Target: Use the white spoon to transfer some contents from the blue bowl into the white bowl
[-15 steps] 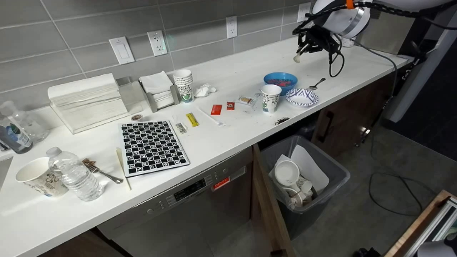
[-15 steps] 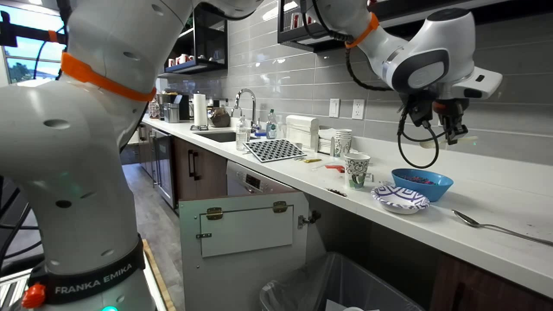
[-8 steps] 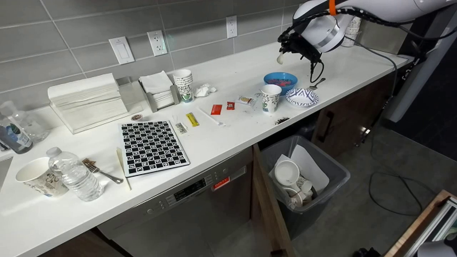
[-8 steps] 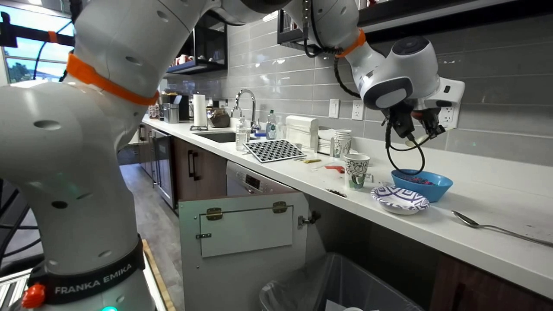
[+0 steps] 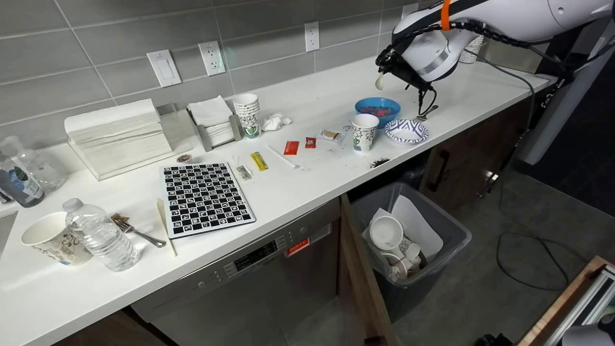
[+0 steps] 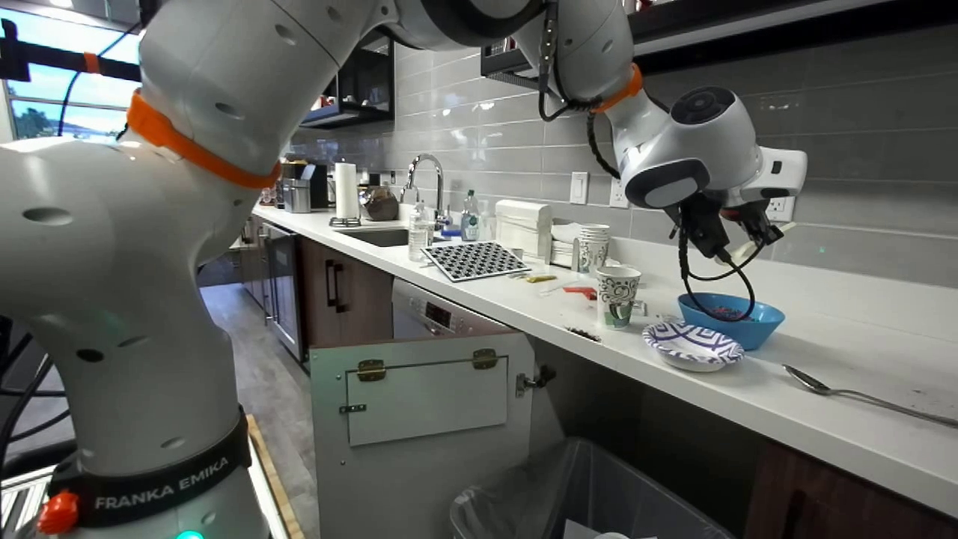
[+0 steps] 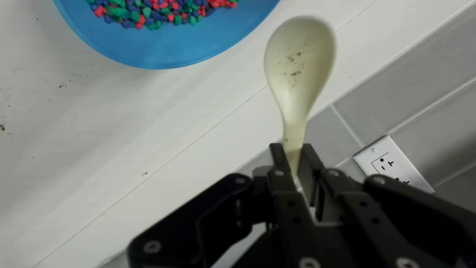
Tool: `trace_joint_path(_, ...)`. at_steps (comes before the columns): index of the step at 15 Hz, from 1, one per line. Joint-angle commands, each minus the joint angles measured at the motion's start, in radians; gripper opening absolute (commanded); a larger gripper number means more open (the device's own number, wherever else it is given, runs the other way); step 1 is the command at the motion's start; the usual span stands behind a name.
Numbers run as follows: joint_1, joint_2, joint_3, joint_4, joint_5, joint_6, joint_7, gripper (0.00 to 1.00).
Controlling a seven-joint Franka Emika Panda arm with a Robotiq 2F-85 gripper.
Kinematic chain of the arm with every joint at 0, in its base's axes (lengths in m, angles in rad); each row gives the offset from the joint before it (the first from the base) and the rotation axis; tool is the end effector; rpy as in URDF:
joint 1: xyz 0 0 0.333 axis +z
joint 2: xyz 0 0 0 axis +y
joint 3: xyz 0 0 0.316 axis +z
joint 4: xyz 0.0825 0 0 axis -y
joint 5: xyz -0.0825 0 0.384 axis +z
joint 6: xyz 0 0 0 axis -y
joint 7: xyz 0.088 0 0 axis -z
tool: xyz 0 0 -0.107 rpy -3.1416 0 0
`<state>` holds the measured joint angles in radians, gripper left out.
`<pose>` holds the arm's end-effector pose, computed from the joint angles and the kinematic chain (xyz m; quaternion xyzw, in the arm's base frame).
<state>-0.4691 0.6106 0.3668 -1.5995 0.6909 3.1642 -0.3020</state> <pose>0.7090 -0.1882 0.3851 -0.8305 0.2897 -0.4557 0.1368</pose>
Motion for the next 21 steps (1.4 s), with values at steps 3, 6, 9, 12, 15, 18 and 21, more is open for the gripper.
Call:
trace_joint_path(3,0.03,0.02,-0.016,-0.005,-0.036,0.042,-0.029,0.03)
trace_joint_path(6,0.009,0.054,0.041,0.008,-0.051,0.094,-0.117,0.03)
trace_joint_path(9,0.019,0.085,0.049,0.011,-0.088,0.198,-0.175,0.03)
trace_joint_path(12,0.034,0.104,0.027,0.008,-0.121,0.265,-0.198,0.03)
trace_joint_path(15,0.054,0.112,-0.009,0.003,-0.131,0.261,-0.221,0.03)
trace_joint_path(18,0.084,0.117,-0.06,0.009,-0.129,0.233,-0.24,0.03)
trace_joint_path(21,0.124,0.132,-0.111,0.022,-0.127,0.222,-0.254,0.03)
